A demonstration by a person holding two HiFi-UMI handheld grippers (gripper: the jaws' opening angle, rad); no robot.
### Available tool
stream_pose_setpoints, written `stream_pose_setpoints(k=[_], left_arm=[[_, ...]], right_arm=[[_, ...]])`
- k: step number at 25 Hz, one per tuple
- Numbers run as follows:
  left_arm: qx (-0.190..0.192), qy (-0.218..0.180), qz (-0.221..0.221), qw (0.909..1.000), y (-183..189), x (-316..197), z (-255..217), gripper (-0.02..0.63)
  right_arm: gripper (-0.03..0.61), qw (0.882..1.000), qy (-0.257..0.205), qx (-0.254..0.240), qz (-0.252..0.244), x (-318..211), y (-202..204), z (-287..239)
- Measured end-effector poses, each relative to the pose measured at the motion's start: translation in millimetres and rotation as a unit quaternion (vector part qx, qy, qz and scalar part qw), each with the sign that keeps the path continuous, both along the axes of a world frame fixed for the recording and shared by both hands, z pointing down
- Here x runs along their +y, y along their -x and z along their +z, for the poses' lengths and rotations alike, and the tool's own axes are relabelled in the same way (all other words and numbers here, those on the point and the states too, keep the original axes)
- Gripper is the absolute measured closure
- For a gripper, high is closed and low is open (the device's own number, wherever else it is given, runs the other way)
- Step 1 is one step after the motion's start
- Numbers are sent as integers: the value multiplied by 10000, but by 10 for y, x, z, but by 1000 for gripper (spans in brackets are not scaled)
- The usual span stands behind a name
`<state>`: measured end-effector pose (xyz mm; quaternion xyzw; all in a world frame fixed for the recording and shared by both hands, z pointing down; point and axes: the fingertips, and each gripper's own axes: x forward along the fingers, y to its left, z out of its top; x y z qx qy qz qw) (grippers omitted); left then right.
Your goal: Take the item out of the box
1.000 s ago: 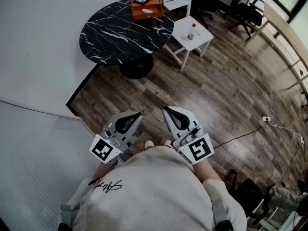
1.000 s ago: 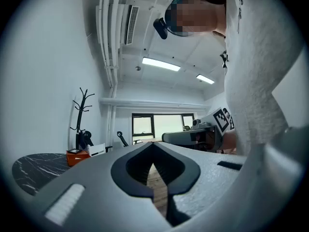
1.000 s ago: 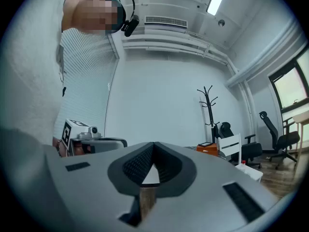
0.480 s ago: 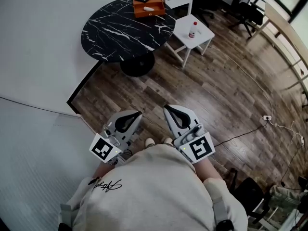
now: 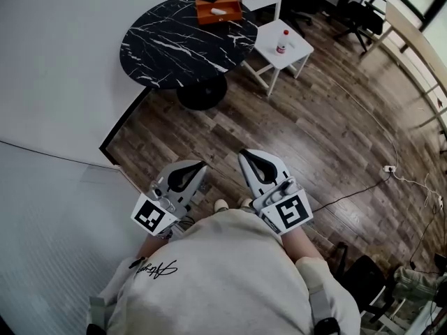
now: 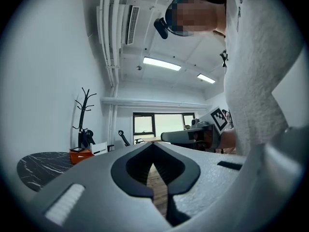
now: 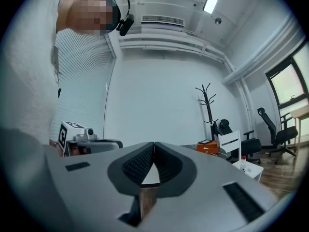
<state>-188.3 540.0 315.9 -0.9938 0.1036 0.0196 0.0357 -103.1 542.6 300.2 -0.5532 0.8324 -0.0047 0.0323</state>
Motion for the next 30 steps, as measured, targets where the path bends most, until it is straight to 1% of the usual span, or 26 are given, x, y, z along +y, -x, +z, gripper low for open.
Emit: stream_pose_setpoints(k=[4, 8, 11, 15, 17, 19, 24, 30], left_arm=[[-46, 72, -3, 10000, 53, -60, -4, 614], [19, -89, 19, 10000, 137, -115, -17, 614], [64, -83, 26, 9999, 195, -160, -12, 614], [58, -73, -35, 10000, 266, -215, 38, 614], [-18, 12, -102, 9999, 280, -262, 72, 614], [-44, 10, -141, 9999, 280, -315, 94, 614], [-8, -59, -220, 9997, 101, -533, 79, 614], [99, -108, -248, 9996, -215, -792, -7, 614]], right_arm=[[569, 9999, -52, -99, 98, -71, 40, -21], [569, 9997, -147, -141, 101, -115, 111, -58], [569, 9995, -225, -156, 149, -161, 164, -55], [569, 9995, -118, -209, 190, -226, 202, 20], [569, 9996, -37, -230, 178, -265, 202, 71], [569, 9997, 2, -210, 133, -314, 190, 100], [569, 9998, -82, -166, 78, -531, -9, 53], [569, 9998, -143, -134, 69, -755, -363, -33]])
